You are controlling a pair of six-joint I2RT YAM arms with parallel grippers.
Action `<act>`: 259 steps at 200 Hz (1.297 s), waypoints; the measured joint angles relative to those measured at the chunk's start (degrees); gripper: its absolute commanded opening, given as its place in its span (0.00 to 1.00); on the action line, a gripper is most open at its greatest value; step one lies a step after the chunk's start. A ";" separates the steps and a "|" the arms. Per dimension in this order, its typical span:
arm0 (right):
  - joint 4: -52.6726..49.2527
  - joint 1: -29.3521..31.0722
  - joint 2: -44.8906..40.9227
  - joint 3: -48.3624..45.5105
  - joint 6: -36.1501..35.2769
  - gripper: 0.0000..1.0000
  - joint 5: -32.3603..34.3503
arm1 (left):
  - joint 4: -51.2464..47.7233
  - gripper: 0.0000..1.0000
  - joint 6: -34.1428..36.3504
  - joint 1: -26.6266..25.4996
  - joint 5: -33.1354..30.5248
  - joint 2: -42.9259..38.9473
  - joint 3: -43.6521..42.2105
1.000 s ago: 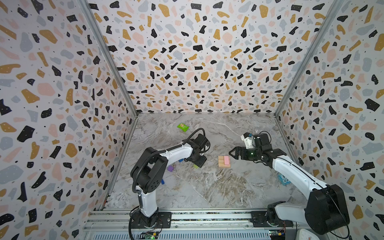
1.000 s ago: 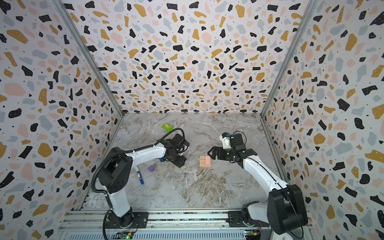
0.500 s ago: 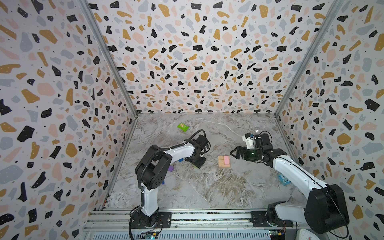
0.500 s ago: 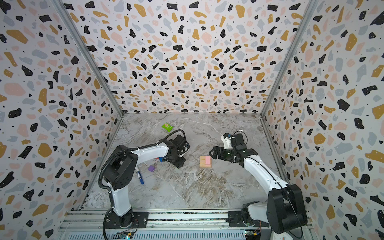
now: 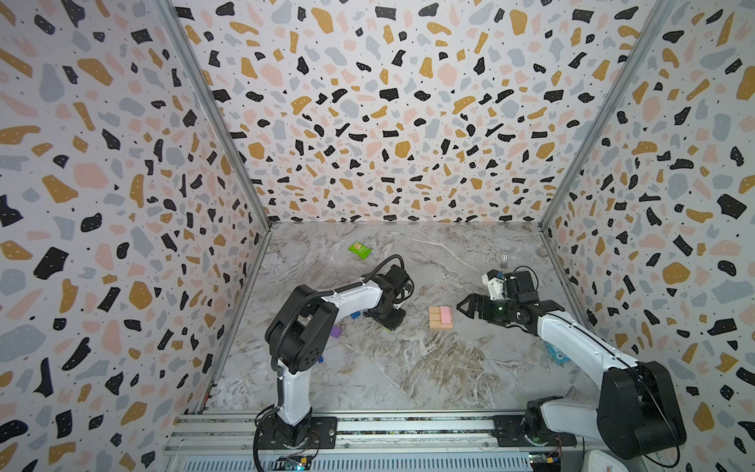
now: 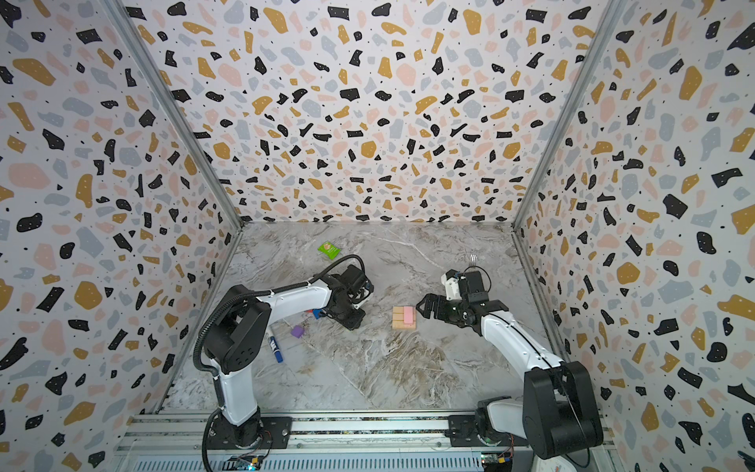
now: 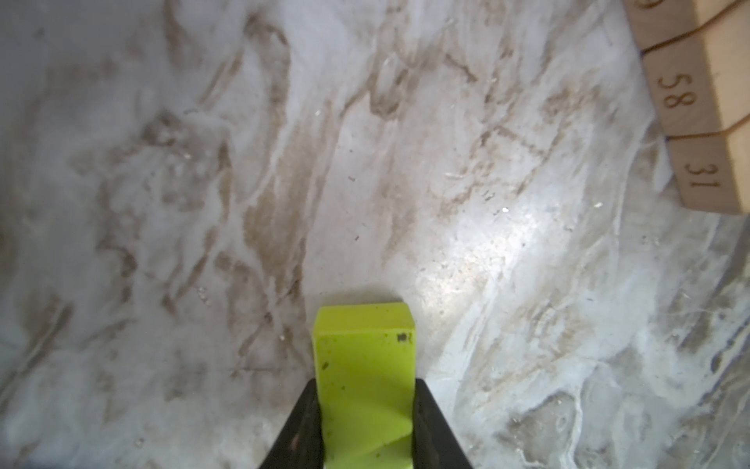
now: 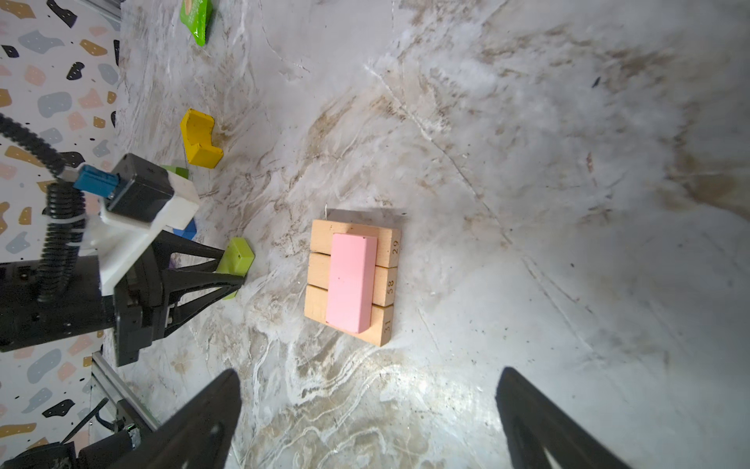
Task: Build the wood block tower
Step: 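Close the left gripper on the lime-green block and lift it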
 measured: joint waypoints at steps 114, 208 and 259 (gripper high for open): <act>0.48 0.00 1.05 0.00 0.00 0.97 -0.13 | 2.86 0.40 -4.68 0.17 4.66 -0.04 -0.55; 0.48 0.00 1.05 0.00 0.02 0.96 -0.15 | 3.23 0.37 -5.62 0.17 4.63 -0.09 -0.55; 0.50 0.00 1.07 0.00 0.02 0.96 -0.15 | 3.21 0.32 -5.99 0.17 4.68 -0.13 -0.55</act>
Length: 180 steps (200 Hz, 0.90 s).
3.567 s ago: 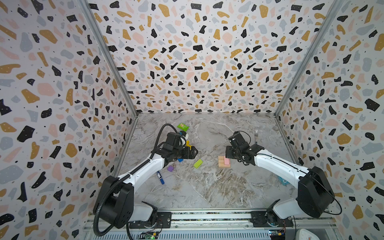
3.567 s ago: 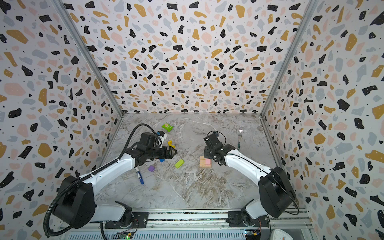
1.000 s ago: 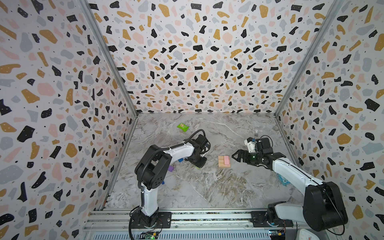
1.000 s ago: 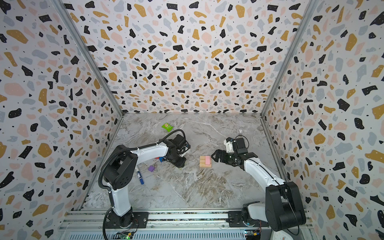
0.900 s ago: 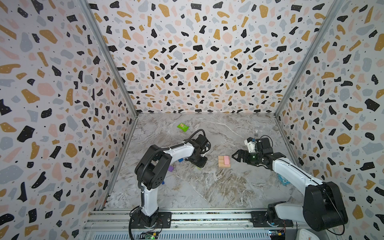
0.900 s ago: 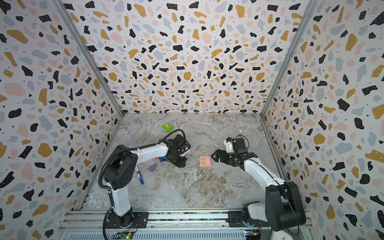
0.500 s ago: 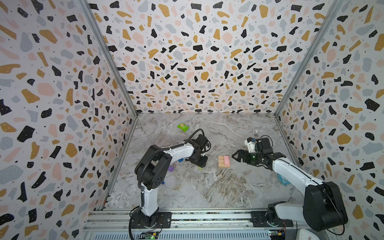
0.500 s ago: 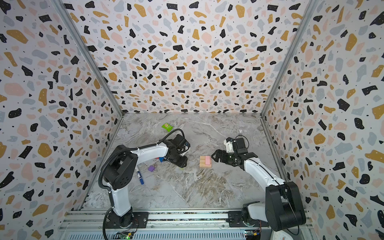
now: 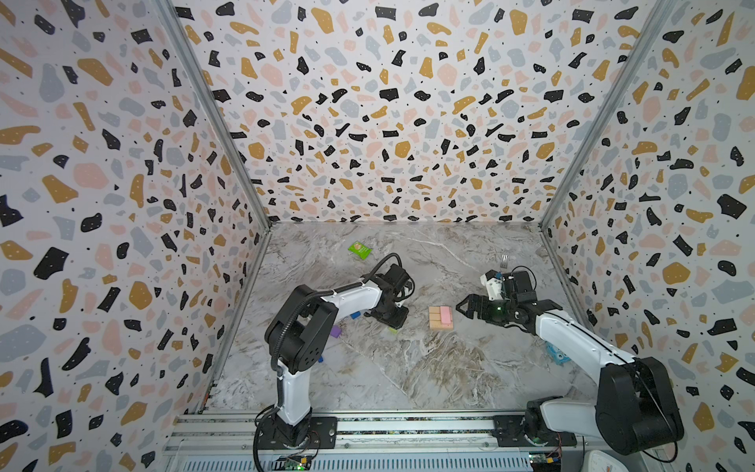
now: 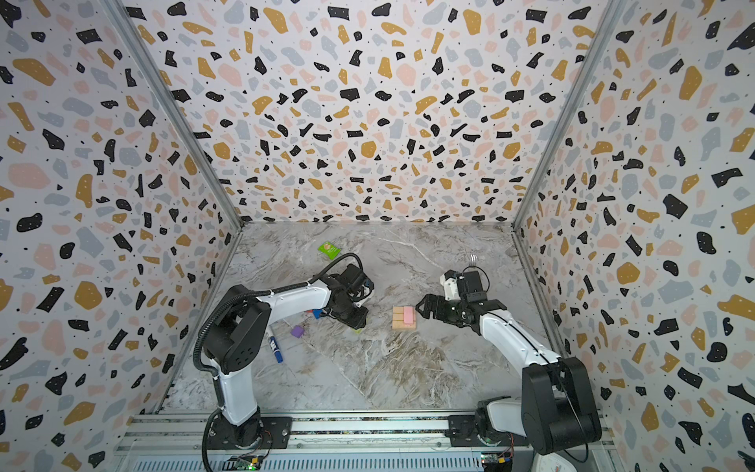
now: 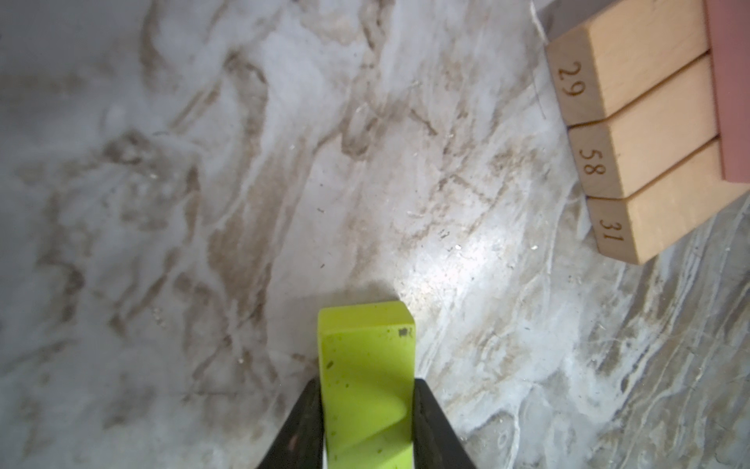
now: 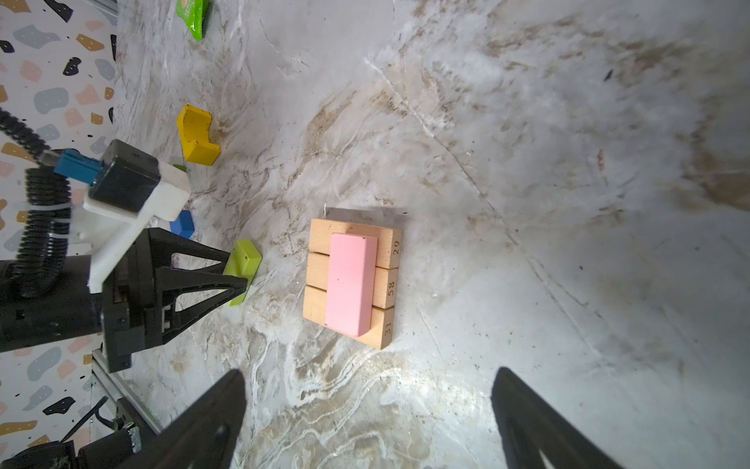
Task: Build the wood block tower
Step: 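Close the left gripper on the lime-green block and lift it, then carry the lime-green block over the wood stack beside the pink block with the left gripper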
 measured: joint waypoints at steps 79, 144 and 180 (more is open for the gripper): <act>0.42 0.00 0.26 -0.13 0.00 0.95 0.02 | 1.79 0.29 -2.08 0.00 4.70 -0.70 0.02; 1.57 0.00 2.40 -1.53 -0.04 0.95 0.83 | 10.60 0.29 -10.21 0.00 9.92 -5.42 -2.71; 2.21 0.00 2.97 -2.60 -0.11 0.95 1.01 | 15.13 0.29 -15.61 -0.04 11.89 -6.01 -3.78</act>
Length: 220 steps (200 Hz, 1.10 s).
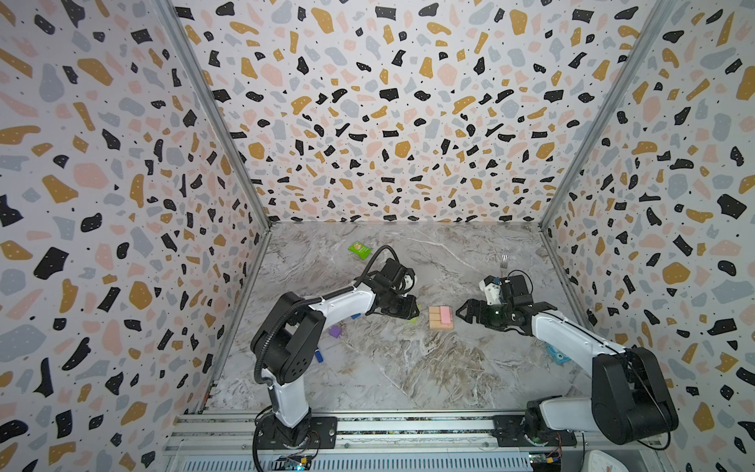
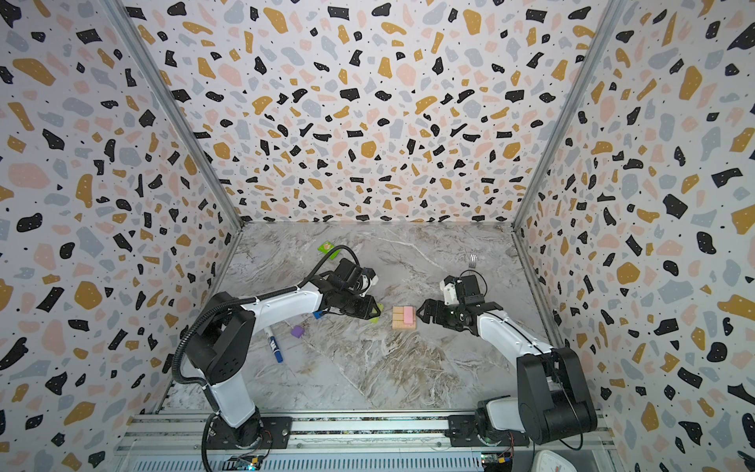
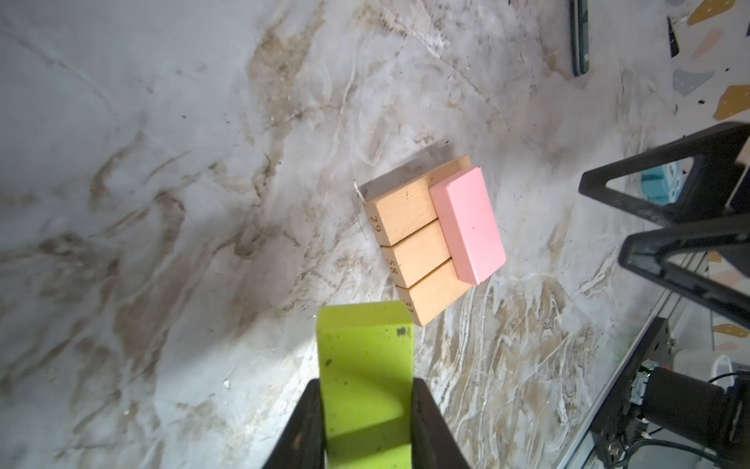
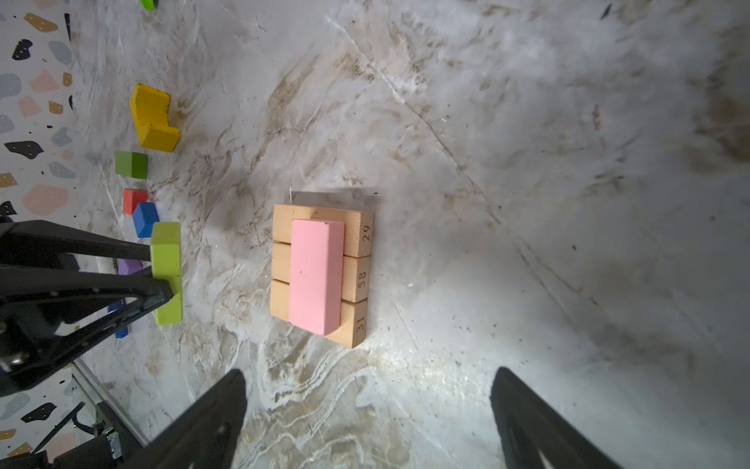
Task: Build the wood block tower
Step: 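Carry the lime-green block over the wood stack beside the pink block with the left gripper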
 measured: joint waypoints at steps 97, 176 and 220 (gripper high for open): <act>2.86 0.00 2.99 -0.98 -1.01 0.95 1.14 | 6.47 0.29 -8.41 -1.81 1.14 0.70 0.00; 2.93 0.00 2.99 -0.98 -1.03 0.95 2.47 | 8.83 0.29 -11.28 -3.08 1.14 4.33 0.48; 2.93 0.00 2.99 -0.98 -1.05 0.95 2.49 | 10.08 0.29 -12.83 -3.72 1.14 5.66 1.90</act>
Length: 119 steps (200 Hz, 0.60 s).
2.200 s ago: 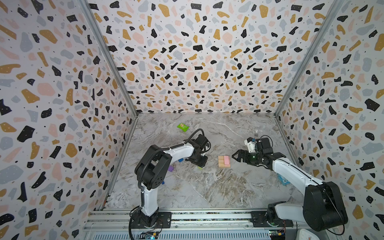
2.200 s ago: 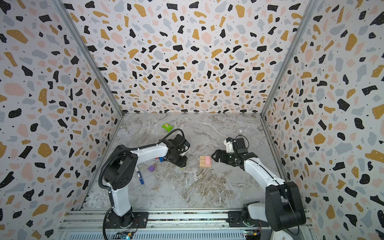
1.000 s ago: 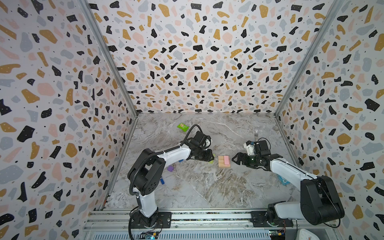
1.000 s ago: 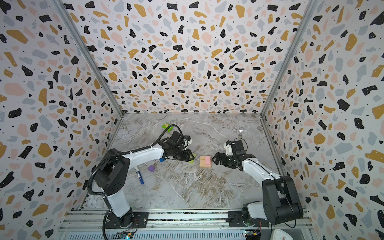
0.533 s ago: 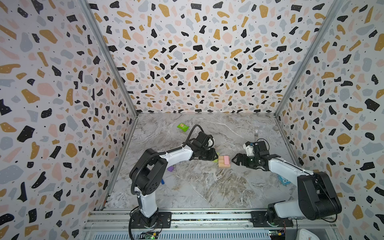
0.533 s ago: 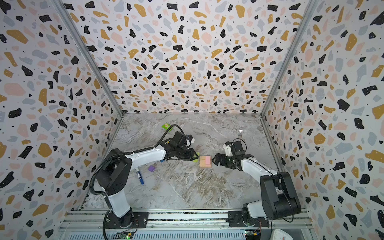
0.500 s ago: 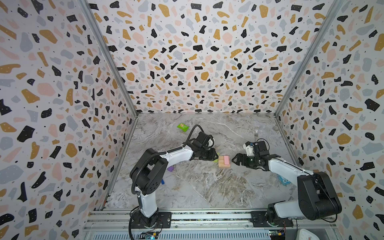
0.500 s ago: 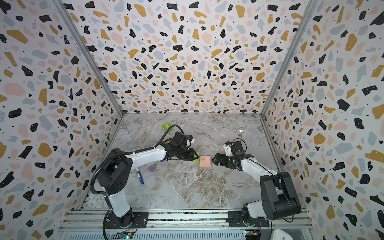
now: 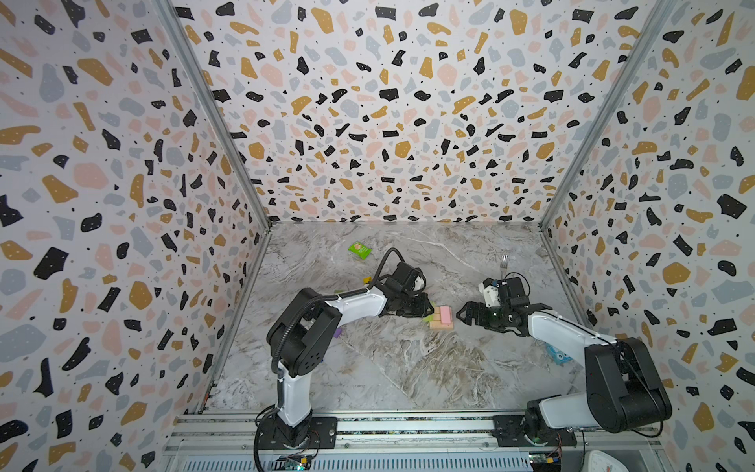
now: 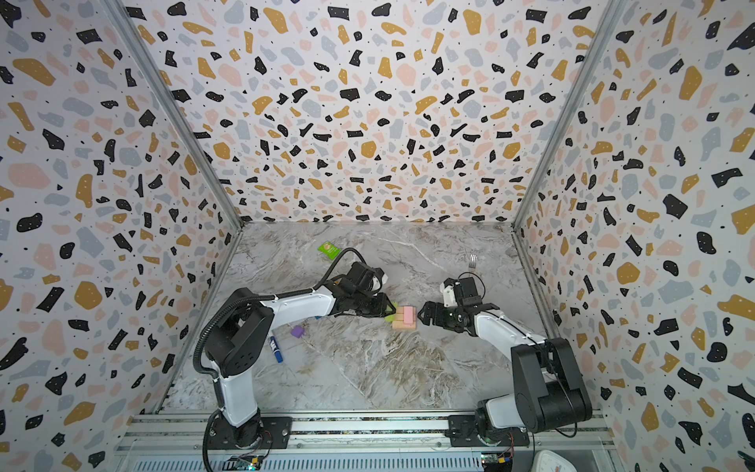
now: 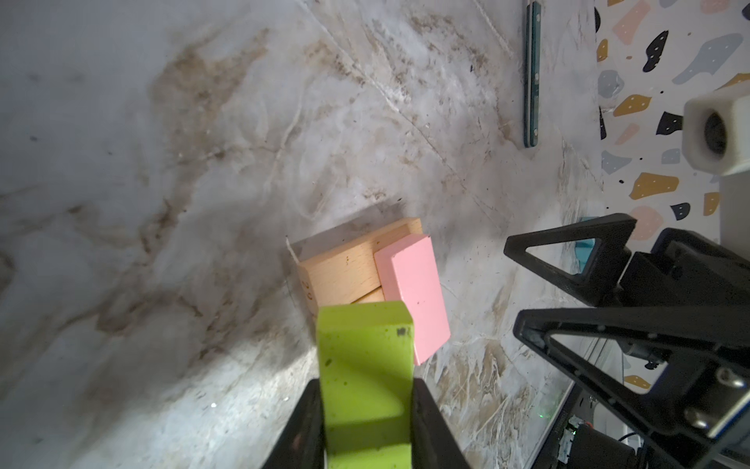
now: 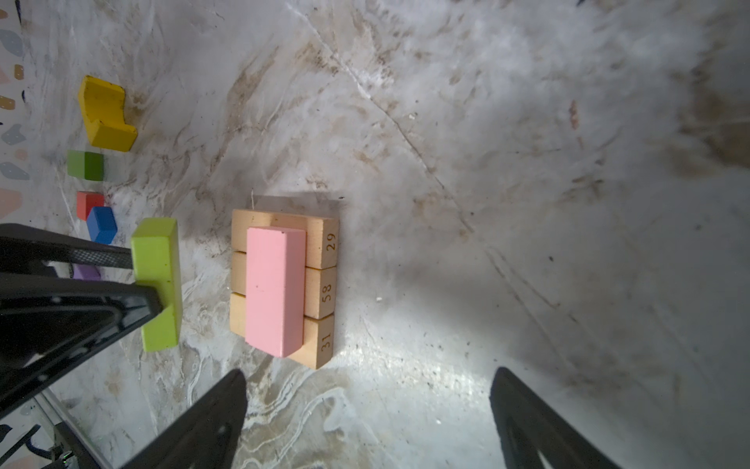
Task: Build the wood block tower
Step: 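Carry the lime-green block over the wood stack beside the pink block with the left gripper, then lower the lime-green block onto the top wood bar next to the pink block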
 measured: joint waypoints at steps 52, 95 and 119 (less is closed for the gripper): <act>-0.02 0.00 0.00 0.00 -0.02 0.95 0.02 | 1.84 0.30 -1.79 -0.22 0.02 0.55 0.31; 0.00 0.00 0.00 0.00 -0.15 0.95 0.02 | 3.02 0.31 -3.17 -0.72 0.02 0.70 0.31; 0.00 0.00 0.00 0.00 -0.20 0.95 0.07 | 3.39 0.31 -3.65 -1.09 0.02 0.92 0.31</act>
